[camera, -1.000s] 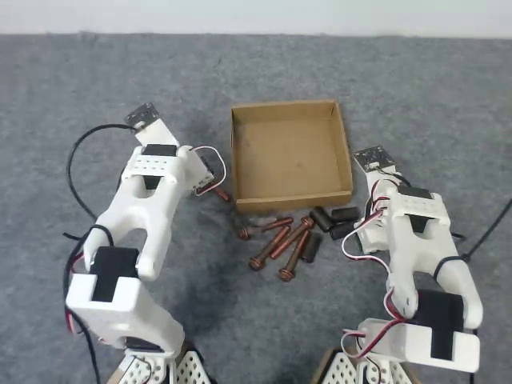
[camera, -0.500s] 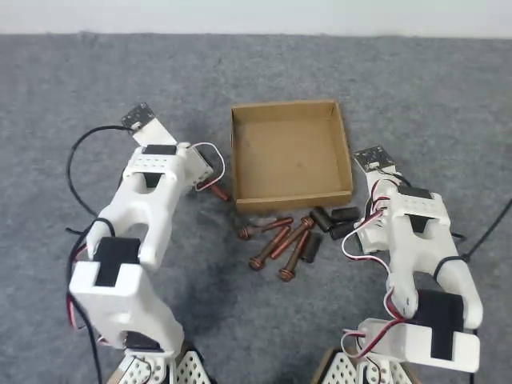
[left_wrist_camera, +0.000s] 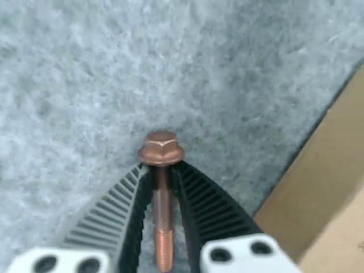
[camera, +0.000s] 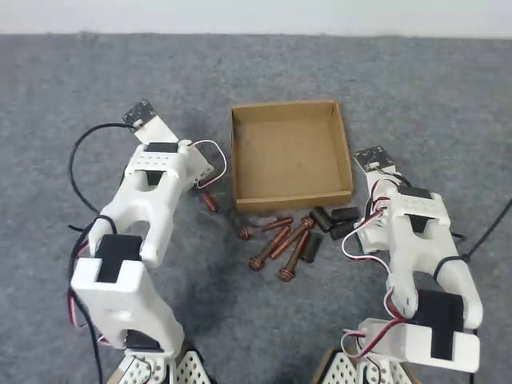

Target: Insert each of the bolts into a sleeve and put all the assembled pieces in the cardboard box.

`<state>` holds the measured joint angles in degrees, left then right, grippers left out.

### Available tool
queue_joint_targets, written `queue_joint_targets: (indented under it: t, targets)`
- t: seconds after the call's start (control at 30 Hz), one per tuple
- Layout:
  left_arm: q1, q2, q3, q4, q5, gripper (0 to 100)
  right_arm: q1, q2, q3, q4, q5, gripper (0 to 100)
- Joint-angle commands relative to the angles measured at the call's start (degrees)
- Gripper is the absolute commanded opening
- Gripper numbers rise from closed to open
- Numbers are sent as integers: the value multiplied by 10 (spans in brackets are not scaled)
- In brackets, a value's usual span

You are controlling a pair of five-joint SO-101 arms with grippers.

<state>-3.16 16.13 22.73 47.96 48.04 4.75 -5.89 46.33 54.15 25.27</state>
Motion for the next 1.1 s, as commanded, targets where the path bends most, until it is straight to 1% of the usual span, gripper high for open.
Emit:
queue_joint_targets:
  t: [0.0, 0.1, 0.23, 0.3, 0.4, 0.53, 0.6, 0.8, 1.07]
  targets:
    - [1, -4, -28, -11, 0, 14, -7, -4, -25, 6, 7, 6]
    - [-1, -4, -26, -10, -10, 11, -7, -4, -25, 7, 7, 6]
    - [-3, -9, -26, -8, -87, 10, -7, -4, -25, 7, 7, 6]
    - [-4, -9, -26, -8, -106, 12, -7, -4, -25, 7, 7, 6]
    - [-7, -6, -29, -9, -105, 29, -7, -4, -25, 7, 7, 6]
    - [-10, -4, -29, -9, -72, 124, -7, -4, -25, 7, 7, 6]
    - [-10, -4, -28, -8, -70, 141, -7, -4, -25, 7, 7, 6]
    - [-9, -3, -29, -11, -72, 62, -7, -4, -25, 7, 7, 6]
    - [-8, -2, -29, -11, -72, 63, -6, -4, -25, 7, 7, 6]
